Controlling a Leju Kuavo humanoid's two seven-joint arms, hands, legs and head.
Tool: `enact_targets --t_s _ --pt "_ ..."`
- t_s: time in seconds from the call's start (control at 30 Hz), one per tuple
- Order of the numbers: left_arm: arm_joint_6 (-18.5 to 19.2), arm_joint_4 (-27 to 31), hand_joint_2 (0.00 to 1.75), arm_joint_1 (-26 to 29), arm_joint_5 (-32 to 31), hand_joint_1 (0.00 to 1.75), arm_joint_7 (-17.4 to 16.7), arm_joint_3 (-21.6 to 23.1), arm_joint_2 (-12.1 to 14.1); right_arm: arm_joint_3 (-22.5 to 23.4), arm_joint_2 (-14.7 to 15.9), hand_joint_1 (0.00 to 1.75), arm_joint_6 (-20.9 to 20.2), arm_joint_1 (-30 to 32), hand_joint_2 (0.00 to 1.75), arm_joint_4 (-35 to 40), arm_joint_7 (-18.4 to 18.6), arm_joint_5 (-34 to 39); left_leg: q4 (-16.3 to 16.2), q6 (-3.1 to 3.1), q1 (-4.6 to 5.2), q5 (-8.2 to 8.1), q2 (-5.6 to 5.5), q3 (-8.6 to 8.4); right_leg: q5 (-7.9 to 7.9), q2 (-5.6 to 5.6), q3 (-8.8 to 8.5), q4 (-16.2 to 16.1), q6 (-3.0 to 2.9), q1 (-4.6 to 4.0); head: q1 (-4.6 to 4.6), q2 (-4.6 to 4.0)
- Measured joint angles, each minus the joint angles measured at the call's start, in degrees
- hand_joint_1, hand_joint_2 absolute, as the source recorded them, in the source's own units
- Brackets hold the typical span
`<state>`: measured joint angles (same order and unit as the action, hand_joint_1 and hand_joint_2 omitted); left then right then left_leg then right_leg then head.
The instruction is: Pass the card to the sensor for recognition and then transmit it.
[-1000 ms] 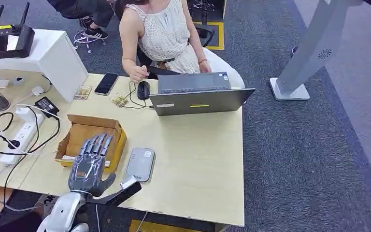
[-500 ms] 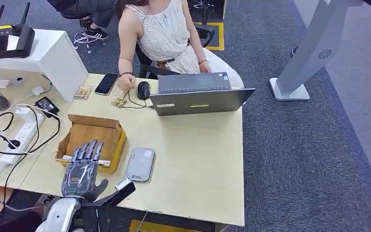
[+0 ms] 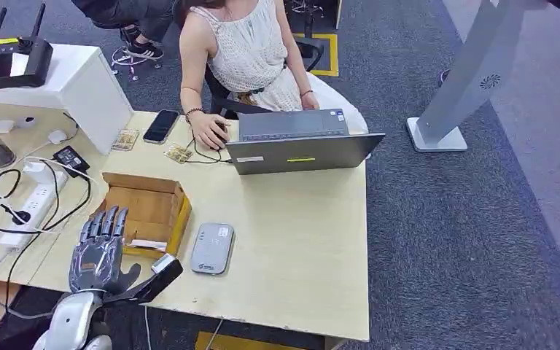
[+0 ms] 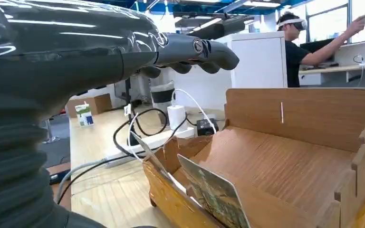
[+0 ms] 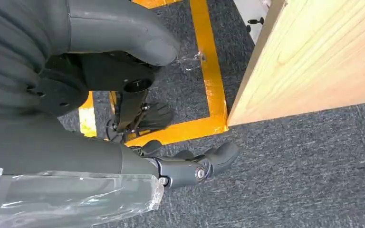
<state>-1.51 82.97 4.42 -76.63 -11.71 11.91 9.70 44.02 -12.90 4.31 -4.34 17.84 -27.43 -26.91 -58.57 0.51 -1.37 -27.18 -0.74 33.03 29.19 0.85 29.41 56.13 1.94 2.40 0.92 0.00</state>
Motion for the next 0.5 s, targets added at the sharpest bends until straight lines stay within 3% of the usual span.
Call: enact_targets --t_s 0.5 --pt "1.86 -2.45 1.75 -1.32 -0.44 0.0 1.07 -0.2 -0.83 0.0 0.0 0.0 -0.02 -0.51 1.75 0.0 0.83 -1.27 0.0 0.0 0.0 0.0 0.01 0.0 0.0 0.01 0.02 0.0 0.0 0.0 0.0 0.0"
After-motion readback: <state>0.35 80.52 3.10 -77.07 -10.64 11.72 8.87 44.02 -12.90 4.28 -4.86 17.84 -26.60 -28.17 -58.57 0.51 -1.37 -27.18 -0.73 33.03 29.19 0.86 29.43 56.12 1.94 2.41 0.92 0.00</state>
